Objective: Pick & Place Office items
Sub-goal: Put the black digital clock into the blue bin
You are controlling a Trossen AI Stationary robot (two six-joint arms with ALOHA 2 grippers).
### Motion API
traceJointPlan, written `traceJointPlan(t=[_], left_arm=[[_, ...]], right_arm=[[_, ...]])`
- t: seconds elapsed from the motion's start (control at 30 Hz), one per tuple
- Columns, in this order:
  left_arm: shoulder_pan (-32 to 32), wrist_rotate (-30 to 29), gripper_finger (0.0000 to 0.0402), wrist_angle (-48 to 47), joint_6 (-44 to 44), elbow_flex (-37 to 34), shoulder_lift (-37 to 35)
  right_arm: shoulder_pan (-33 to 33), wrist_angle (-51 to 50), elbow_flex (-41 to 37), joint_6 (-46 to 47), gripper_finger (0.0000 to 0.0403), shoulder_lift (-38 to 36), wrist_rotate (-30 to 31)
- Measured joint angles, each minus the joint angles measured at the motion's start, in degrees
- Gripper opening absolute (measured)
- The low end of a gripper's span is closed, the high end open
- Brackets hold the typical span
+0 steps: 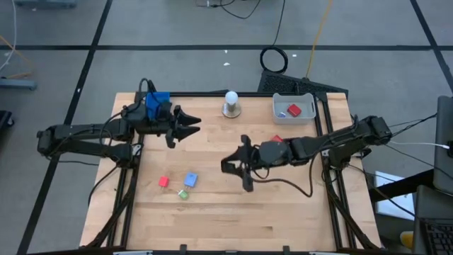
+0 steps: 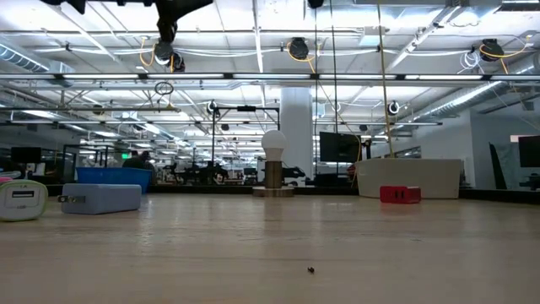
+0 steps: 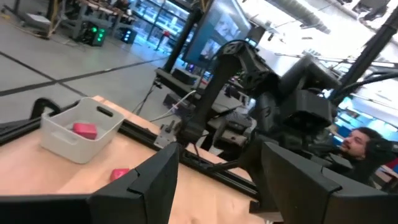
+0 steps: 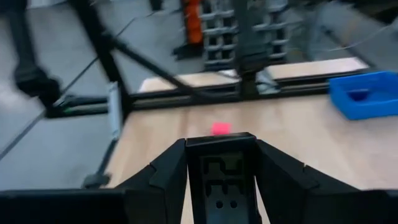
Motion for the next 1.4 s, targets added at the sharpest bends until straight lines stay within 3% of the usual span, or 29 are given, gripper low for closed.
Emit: traceJointPlan(t=[0.23, 0.4, 0.5, 0.73, 0.87, 1.17, 1.4], left_arm=[[2.9, 0.0, 0.0230, 0.0, -0.3, 0.0, 0.0], [5.0, 1.1, 0.0230, -0.7, 1.1, 0.0, 0.0], [7.1, 3.7, 0.0230, -4.8, 1.6, 0.0, 0.0], [14.7, 13.1, 0.0230, -19.5, -3.5, 0.0, 0.6], [17.3, 17.5, 0.0230, -20.7, -4.7, 0.0, 1.8], [20.7, 21.4, 0.0230, -20.7, -25.8, 0.0, 5.4], [20.1, 22.6, 0.0230, -20.7, -34.4, 0.0, 9.3]], right_arm=[[-3.5, 4.7, 0.0, 0.9, 0.0150, 0.0, 7.5], [-6.6, 5.8, 0.0, 2.4, 0.0150, 0.0, 8.1], [-8.6, 5.1, 0.0, 2.1, 0.0150, 0.6, 7.5], [-12.2, -3.0, 0.0, -2.2, 0.0149, 2.2, 0.1], [-13.5, -4.9, -0.1, -5.8, 0.0149, 4.7, -2.9], [-14.4, -5.5, -0.1, -12.2, 0.0149, 11.0, -4.4], [-15.9, -5.3, 0.0, -16.6, 0.0149, 13.9, -4.1]])
